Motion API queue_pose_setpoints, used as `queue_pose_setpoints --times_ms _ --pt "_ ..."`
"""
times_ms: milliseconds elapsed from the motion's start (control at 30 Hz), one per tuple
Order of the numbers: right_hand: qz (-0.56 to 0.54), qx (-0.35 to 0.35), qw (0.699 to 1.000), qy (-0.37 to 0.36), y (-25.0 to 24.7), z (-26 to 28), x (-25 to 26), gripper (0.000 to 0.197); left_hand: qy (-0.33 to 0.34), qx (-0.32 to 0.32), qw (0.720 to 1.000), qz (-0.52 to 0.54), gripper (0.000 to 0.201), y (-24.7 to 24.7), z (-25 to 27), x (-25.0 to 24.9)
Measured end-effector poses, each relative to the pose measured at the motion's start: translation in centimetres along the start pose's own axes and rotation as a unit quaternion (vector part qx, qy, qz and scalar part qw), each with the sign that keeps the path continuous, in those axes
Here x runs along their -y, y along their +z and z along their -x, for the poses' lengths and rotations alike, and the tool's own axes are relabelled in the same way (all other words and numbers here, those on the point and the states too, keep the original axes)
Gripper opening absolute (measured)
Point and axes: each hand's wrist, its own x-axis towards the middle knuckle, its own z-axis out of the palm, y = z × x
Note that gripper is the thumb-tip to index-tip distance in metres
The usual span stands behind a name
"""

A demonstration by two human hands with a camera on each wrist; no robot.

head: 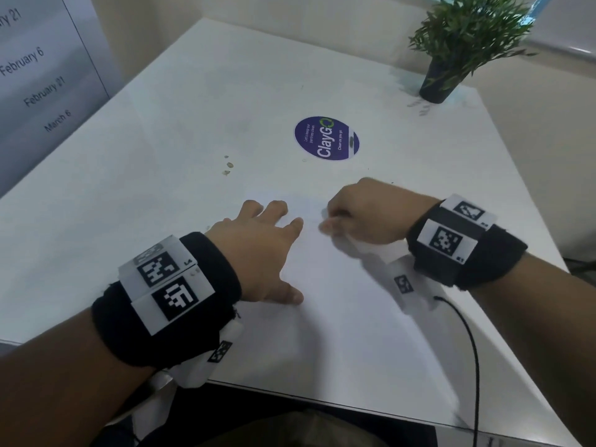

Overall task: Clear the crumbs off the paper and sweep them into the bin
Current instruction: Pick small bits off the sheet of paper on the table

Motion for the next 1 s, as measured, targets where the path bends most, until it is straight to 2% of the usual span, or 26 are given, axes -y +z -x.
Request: queue_pose_setpoints --times_ms 67,200,233,400,533,733,800,900,1000 --pt "0.007 -0.027 0.999 0.021 -0.5 -0.3 -0.7 0.040 0.000 0.002 1.000 0.002 0.111 0.0 0.0 0.0" --pt "0.005 -0.004 0.999 -0.051 0.6 0.4 2.2 0.042 -0.001 -0.002 1.000 0.007 0.113 0.0 0.0 0.0" --pt "0.003 0.006 0.999 -0.050 0.8 0.4 2.4 0.042 -0.002 -0.002 1.000 0.006 0.114 0.1 0.0 0.0" --pt "0.001 -0.029 0.999 0.033 -0.2 -0.7 -0.3 0.044 -0.009 0.003 1.000 -0.002 0.119 -0.2 0.2 -0.1" --pt "-0.003 -0.035 0.999 -0.022 0.3 -0.7 1.9 0.044 -0.010 0.003 1.000 -0.004 0.118 -0.2 0.2 -0.2" --pt "-0.003 -0.042 0.997 0.071 -0.1 -0.9 -1.2 0.047 -0.011 0.004 1.000 -0.004 0.118 -0.2 0.2 -0.1" --pt "0.006 -0.060 0.997 0.047 -0.1 -0.9 -0.1 0.045 -0.012 0.002 1.000 -0.005 0.117 -0.2 0.2 -0.1" --pt "-0.010 -0.041 0.999 -0.008 0.5 -1.0 2.0 0.045 -0.011 0.001 1.000 -0.008 0.117 -0.2 0.2 -0.1" --pt "-0.015 -0.032 0.999 0.042 0.5 -1.2 0.5 0.046 -0.013 0.004 1.000 -0.008 0.117 -0.3 0.3 -0.1"
